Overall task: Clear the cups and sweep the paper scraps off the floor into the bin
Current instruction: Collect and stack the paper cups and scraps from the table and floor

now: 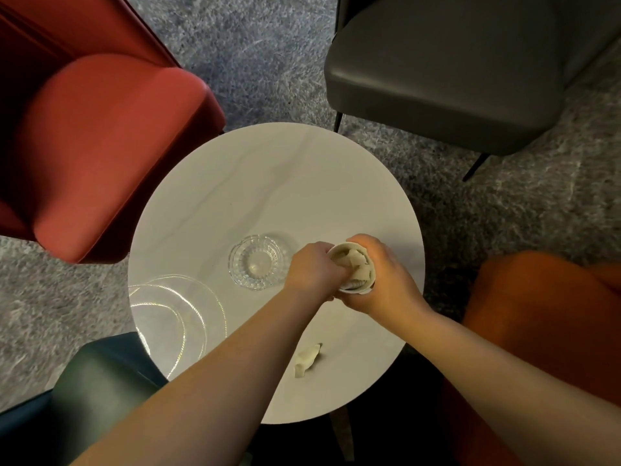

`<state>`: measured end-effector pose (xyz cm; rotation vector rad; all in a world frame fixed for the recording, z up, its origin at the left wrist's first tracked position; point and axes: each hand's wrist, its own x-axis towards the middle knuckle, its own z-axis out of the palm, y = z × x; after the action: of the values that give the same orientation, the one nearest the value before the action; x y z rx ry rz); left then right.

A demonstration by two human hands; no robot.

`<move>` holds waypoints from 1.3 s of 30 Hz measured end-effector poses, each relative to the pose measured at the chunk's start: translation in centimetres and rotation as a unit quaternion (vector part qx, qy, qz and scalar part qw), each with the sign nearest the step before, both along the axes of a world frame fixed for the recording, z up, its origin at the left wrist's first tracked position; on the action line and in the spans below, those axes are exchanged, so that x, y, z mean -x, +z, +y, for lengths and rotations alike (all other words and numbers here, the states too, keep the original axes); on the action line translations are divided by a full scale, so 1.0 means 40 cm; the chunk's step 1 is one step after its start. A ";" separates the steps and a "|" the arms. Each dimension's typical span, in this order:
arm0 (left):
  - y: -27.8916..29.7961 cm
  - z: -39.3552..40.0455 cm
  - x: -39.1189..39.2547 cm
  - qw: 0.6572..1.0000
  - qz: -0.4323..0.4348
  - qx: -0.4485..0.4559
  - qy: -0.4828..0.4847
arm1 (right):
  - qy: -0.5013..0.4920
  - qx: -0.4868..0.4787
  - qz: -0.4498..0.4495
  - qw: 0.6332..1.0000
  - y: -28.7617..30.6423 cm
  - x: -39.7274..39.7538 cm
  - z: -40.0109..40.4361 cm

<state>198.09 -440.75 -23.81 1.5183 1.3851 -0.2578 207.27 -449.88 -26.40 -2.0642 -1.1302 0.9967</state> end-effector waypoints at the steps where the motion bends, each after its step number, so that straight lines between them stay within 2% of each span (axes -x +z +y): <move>1: -0.001 -0.005 0.001 1.000 0.005 -0.024 0.006 | 0.000 -0.002 0.001 1.000 0.001 0.000 0.000; 4: -0.002 -0.015 0.015 0.999 0.013 -0.036 0.020 | 0.001 0.000 -0.004 1.000 0.005 0.000 -0.003; 8: 0.017 -0.016 0.033 0.995 -0.064 0.025 0.068 | -0.002 -0.015 0.017 1.000 0.012 -0.004 -0.006; 15: 0.029 -0.010 0.074 0.984 -0.144 0.040 0.093 | 0.008 -0.027 0.029 0.999 0.029 -0.004 -0.011; 19: 0.042 -0.013 0.127 0.975 -0.188 0.013 0.120 | 0.024 -0.032 0.031 0.999 0.028 -0.006 -0.007; 22: 0.029 -0.039 0.175 0.964 -0.190 -0.003 0.185 | 0.028 -0.035 0.024 0.999 0.030 -0.006 -0.009; 24: 0.003 -0.066 0.208 0.961 -0.162 -0.011 0.225 | 0.026 -0.042 0.032 0.998 0.035 -0.005 -0.012; 26: -0.034 -0.099 0.248 0.977 -0.099 -0.041 0.185 | 0.026 -0.049 0.038 0.998 0.043 -0.006 -0.013; 29: -0.095 -0.167 0.300 0.997 -0.016 -0.057 0.043 | 0.038 -0.051 0.039 0.997 0.041 -0.007 -0.015; 33: -0.180 -0.239 0.329 0.986 0.040 -0.120 -0.107 | 0.047 -0.041 0.035 0.997 0.024 -0.010 -0.023; 36: -0.220 -0.267 0.334 0.973 0.092 -0.139 -0.162 | 0.050 -0.050 0.039 0.997 0.017 -0.012 -0.024; 39: -0.246 -0.286 0.334 0.968 0.079 -0.184 -0.153 | 0.051 -0.050 0.037 0.997 0.008 -0.013 -0.024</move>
<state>184.72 -452.19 -33.65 2.0629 1.3715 -0.3312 207.79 -450.85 -26.08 -1.8915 -1.2308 1.0351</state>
